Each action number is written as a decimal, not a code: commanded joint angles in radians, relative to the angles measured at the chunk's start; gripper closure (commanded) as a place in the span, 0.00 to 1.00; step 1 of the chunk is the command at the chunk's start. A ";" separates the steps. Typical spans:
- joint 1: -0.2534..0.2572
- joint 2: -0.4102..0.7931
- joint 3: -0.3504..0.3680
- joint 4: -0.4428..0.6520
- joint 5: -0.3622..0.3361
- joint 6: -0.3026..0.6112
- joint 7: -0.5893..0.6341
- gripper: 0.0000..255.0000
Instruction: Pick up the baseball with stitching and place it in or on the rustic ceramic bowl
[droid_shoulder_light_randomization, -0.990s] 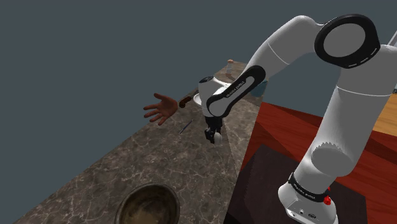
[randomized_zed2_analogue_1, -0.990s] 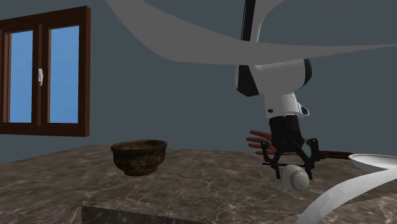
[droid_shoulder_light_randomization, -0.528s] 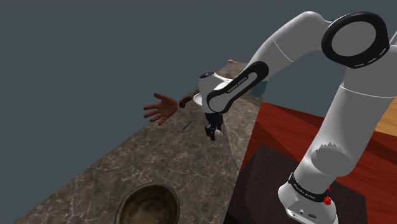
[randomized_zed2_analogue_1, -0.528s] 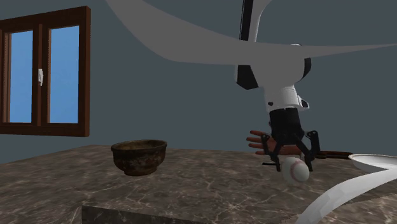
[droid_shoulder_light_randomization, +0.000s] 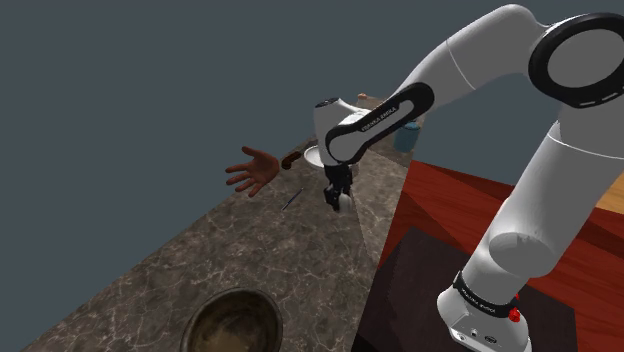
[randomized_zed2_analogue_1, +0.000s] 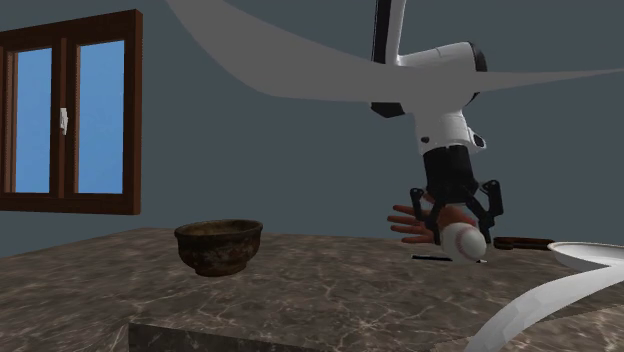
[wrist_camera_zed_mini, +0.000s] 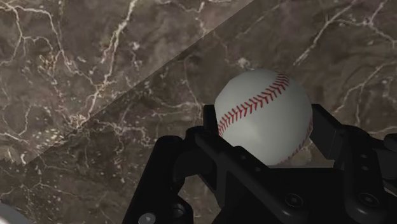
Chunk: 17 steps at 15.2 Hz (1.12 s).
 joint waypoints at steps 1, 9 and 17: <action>0.001 -0.017 0.001 0.010 0.005 -0.027 -0.005 1.00; 0.002 -0.082 0.001 0.055 0.024 -0.135 -0.027 1.00; 0.004 -0.134 0.000 0.113 0.036 -0.242 -0.046 1.00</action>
